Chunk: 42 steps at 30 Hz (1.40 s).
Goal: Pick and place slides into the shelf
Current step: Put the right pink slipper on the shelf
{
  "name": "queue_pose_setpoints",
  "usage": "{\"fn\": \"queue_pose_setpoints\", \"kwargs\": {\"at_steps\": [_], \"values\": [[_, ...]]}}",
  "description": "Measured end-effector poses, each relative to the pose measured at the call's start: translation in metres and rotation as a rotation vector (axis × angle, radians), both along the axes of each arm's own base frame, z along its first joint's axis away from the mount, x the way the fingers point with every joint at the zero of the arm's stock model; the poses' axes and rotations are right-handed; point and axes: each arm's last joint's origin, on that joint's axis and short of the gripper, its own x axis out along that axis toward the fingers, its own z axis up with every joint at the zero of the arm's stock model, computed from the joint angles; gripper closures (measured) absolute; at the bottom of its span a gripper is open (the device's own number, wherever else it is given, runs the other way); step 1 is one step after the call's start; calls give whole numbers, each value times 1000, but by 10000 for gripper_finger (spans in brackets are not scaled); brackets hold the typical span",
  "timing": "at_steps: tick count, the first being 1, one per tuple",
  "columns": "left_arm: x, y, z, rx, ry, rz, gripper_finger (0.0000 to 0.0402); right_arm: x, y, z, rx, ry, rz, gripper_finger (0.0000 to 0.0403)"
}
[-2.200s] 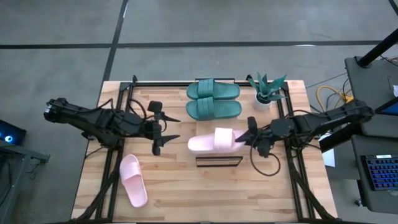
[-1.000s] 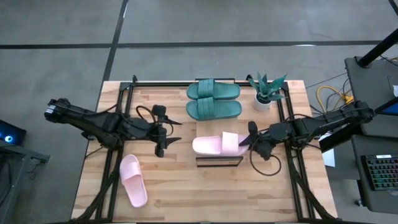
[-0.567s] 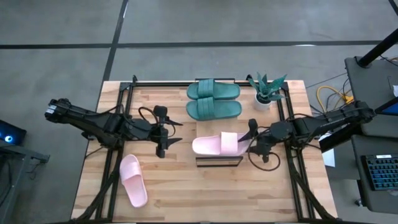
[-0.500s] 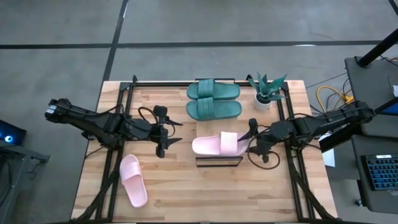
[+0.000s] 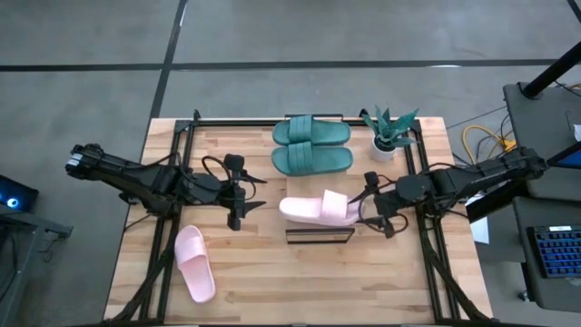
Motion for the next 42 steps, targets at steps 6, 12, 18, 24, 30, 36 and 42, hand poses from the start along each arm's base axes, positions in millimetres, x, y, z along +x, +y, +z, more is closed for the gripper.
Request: {"fn": "queue_pose_setpoints", "kwargs": {"at_steps": [6, 12, 18, 24, 30, 36, 42], "values": [[0, 0, 0, 2, 5, 0, 162, -1, 3, 3, 59, 28, 80, 140], [0, 0, -1, 3, 9, 0, 162, -3, 5, 7, 85, 37, 174, 140], [0, 0, -5, 1, 20, -10, 162, -1, 6, 28, 72, -37, 191, 143], [0, -1, -17, 5, 54, -20, 162, -1, 6, 28, 72, -33, 191, 165], [0, -1, -20, 8, 62, -19, 162, -2, 6, 24, 69, -18, 190, 194], [-1, 0, -16, 5, 43, -14, 162, 3, 13, 19, 43, 5, 235, 250], [-1, 2, -18, 8, 49, -6, 162, 20, 26, 1, -11, 79, 257, 336]]}}
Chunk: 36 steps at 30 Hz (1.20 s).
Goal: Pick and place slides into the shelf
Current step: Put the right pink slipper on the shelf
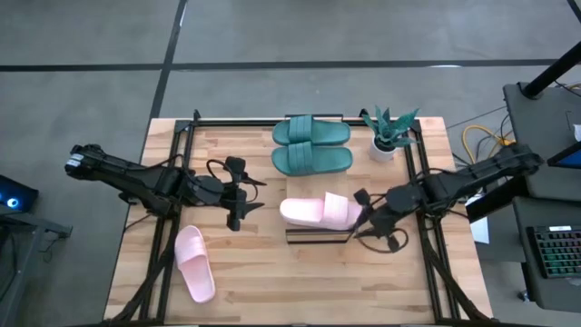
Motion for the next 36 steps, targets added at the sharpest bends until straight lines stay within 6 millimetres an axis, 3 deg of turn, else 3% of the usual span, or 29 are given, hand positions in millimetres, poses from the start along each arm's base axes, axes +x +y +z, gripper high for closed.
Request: {"fn": "queue_pose_setpoints", "kwargs": {"at_steps": [5, 21, 28, 36], "values": [[0, 0, 0, -1, -2, 0, 162, 7, 1, -4, -38, 1, -48, 389], [0, 0, 0, 1, 3, 0, 162, -8, -5, 0, -65, 59, -79, 394], [0, 0, 0, 0, 2, 0, 162, -9, -6, 14, -98, -88, -53, 394], [5, -2, -18, -39, 63, -1, 162, -5, -14, 16, -267, -159, -322, 394]]}}
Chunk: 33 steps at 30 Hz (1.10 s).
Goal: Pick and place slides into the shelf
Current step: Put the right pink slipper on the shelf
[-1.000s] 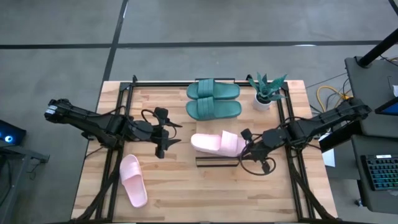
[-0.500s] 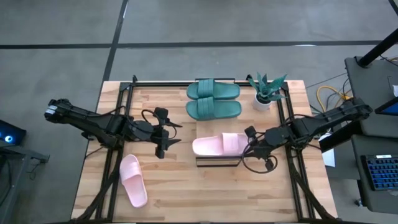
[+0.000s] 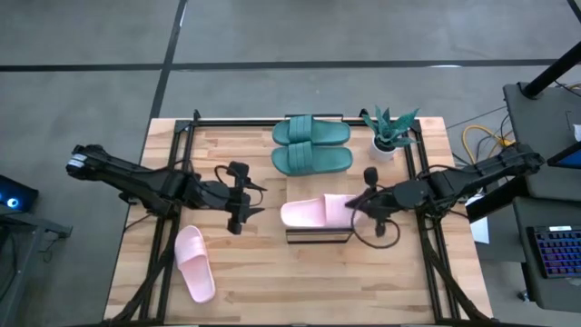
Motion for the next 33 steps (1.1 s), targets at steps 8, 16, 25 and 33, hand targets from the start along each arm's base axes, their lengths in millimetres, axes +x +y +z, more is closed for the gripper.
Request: {"fn": "queue_pose_setpoints", "kwargs": {"at_steps": [8, 16, 25, 33], "values": [[2, 3, -18, 30, -5, 58, 162, -3, -9, -5, -93, 41, -183, 394], [2, 3, -26, 50, -17, 51, 162, -6, -21, -13, -55, 128, -257, 394], [2, 3, -26, 51, -14, 51, 162, -5, -36, -17, 55, 193, -255, 394], [2, 3, -27, 51, -13, 51, 162, -7, -40, -22, 112, 245, -257, 394]]}}
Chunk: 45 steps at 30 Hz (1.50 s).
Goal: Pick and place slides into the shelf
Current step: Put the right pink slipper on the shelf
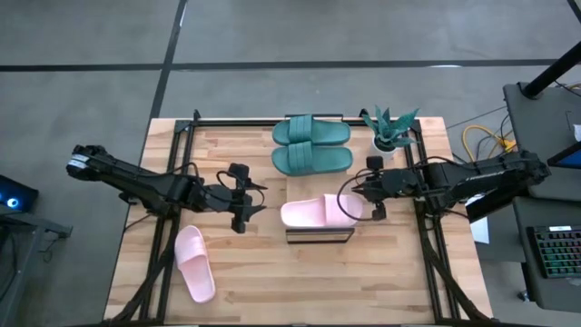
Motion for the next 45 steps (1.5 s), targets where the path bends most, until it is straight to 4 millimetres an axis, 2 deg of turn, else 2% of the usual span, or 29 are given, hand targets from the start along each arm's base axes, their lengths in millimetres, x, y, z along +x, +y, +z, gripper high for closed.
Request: {"fn": "queue_pose_setpoints", "kwargs": {"at_steps": [16, 28, 33, 37, 41, 45], "values": [[8, 14, -8, 61, -24, 29, 162, 1, 4, -3, 120, 19, 93, 394], [9, 16, -14, 64, -6, 36, 162, -1, 5, -3, 126, 38, 122, 394], [9, 16, -13, 63, -7, 35, 162, 0, 1, 5, 3, 4, 71, 394], [9, 16, -13, 64, -7, 35, 162, 7, -3, 12, -62, -60, 122, 394], [9, 17, -13, 68, -6, 39, 162, 15, -13, 16, -26, -75, 200, 394], [9, 19, -14, 69, -3, 49, 162, 23, -27, 15, 21, -55, 189, 394]]}}
